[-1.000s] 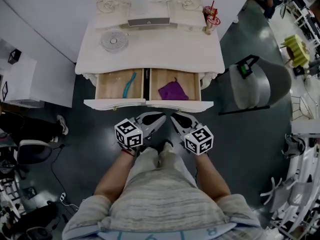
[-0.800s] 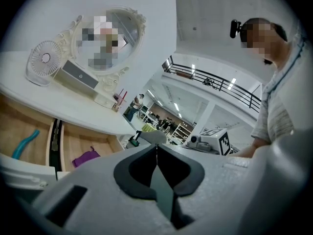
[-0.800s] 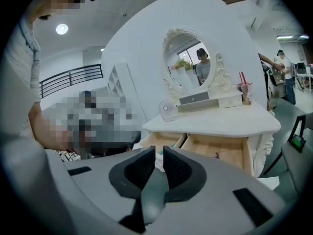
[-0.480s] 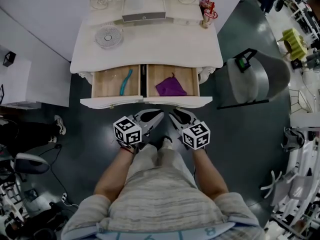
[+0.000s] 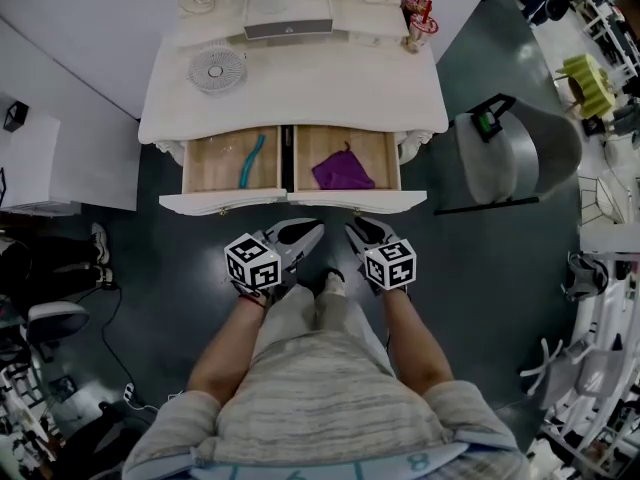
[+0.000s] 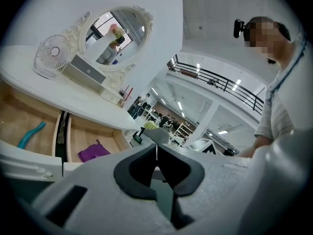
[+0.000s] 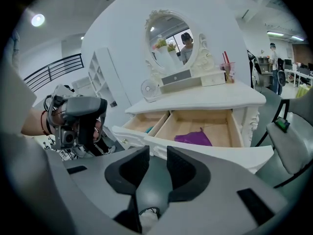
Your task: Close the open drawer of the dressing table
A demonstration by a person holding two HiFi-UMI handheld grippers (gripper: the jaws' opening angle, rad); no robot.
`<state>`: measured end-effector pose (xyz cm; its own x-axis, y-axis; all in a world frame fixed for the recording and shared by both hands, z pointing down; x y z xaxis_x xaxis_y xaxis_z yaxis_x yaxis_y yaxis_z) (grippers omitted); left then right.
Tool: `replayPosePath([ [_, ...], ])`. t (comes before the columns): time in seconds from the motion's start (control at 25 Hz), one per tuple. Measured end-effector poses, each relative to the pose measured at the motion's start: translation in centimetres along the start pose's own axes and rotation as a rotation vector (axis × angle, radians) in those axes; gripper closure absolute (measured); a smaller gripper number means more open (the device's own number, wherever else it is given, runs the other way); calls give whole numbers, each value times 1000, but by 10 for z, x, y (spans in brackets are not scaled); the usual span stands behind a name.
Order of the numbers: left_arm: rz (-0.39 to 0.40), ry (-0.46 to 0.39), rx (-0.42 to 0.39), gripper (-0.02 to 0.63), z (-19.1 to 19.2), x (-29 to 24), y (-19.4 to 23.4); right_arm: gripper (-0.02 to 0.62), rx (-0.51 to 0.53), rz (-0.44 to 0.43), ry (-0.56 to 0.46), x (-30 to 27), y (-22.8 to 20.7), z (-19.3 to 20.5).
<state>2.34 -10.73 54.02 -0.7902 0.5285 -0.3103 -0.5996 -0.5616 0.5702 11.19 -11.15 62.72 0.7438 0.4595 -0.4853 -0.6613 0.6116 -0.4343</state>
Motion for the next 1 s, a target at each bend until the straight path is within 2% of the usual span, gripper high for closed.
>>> replayPosePath([
  [0.44,-12,6,11,589,2,3,7,505,-105,126,37,-11,-36,27],
  [1.0,-45,16,26,589,6,9,19,505,-194,248,141,-25,-75,57],
])
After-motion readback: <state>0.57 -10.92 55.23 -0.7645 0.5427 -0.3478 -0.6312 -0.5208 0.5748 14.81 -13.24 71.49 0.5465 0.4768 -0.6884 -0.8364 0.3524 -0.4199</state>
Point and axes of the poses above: the fingertips, and each gripper's own axes: x backward along the fingers, y to its left, z out of its underside, the point moved 1 cm from there along x, backward along the fingers, and after that the axes turned 14 degrees about -z, right-handed, at the moved point
